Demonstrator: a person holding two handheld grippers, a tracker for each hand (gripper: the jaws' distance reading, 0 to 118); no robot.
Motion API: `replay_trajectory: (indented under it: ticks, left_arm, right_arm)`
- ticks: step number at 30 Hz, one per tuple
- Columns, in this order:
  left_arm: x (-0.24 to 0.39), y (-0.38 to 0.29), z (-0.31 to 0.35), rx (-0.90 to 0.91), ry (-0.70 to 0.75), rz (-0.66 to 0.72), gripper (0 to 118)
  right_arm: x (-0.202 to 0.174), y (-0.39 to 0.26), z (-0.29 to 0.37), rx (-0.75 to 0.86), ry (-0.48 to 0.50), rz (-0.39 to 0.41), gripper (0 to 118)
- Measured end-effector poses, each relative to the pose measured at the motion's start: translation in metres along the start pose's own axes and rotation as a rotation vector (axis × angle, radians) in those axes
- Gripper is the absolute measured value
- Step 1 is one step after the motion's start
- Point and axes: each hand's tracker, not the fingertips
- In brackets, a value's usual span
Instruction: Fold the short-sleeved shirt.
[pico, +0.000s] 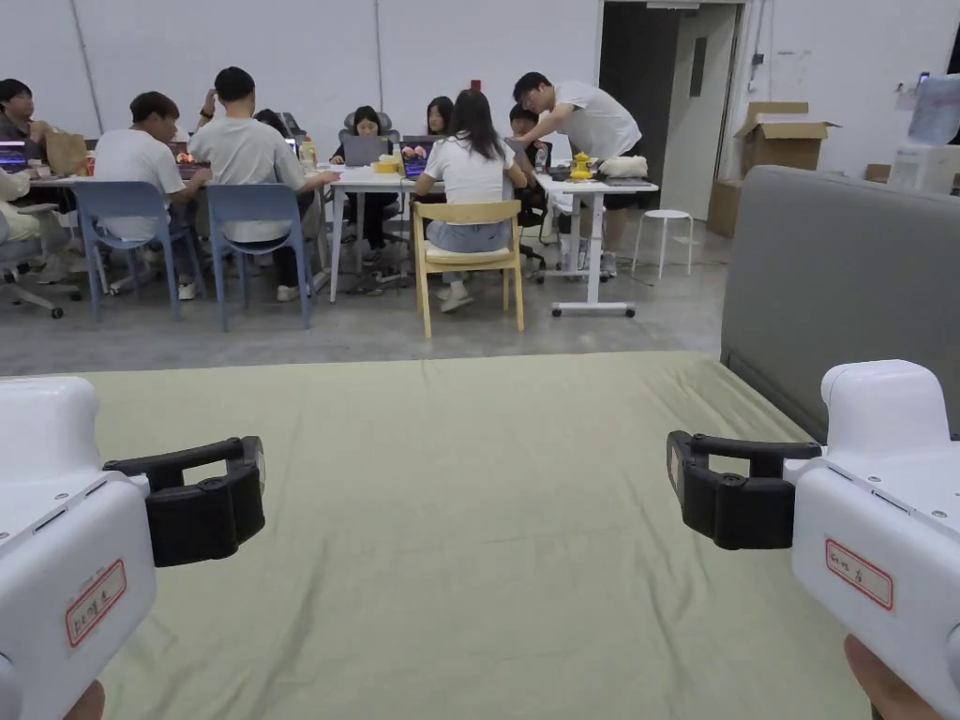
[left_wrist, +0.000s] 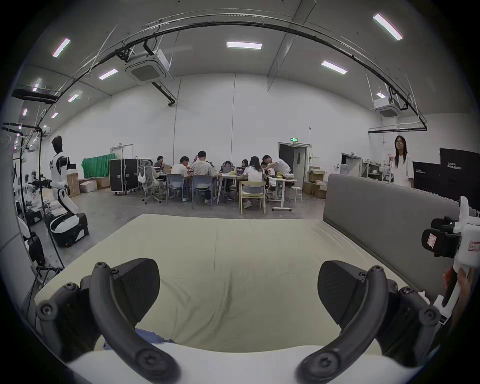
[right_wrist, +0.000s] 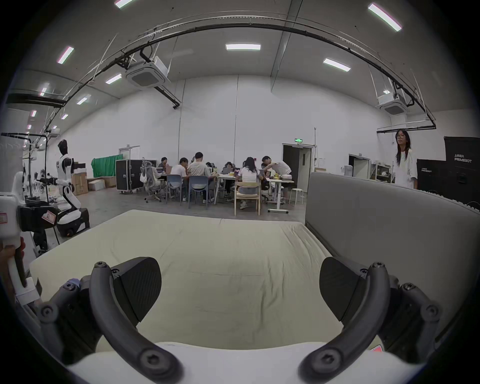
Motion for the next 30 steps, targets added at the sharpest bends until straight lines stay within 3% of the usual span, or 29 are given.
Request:
replay_trajectory:
  ticks: [30]
  left_arm:
    - [-0.0028, 0.002, 0.0019, 0.005, -0.01, -0.004, 118]
  right_arm:
    - [-0.0027, 0.0011, -0.0015, 0.011, 0.005, 0.011, 118]
